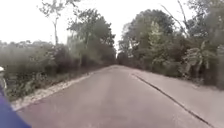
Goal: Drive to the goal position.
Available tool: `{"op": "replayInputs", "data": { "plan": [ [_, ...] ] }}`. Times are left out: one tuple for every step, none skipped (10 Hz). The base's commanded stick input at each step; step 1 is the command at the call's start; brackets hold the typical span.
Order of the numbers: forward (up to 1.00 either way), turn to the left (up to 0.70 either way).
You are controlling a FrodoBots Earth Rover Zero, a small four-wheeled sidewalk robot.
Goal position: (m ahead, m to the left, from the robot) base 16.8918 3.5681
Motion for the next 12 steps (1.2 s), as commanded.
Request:
{"op": "replayInputs", "data": {
  "plan": [
    [0.7, 0.0],
    [0.7, 0.0],
    [0.7, 0.0],
    [0.7, 0.0],
    [0.7, 0.0],
    [0.7, 0.0],
    [0.7, 0.0],
    [0.7, 0.0],
    [0.7, 0.0],
    [0.7, 0.0],
    [0.7, 0.0],
    [0.7, 0.0]
  ]
}}
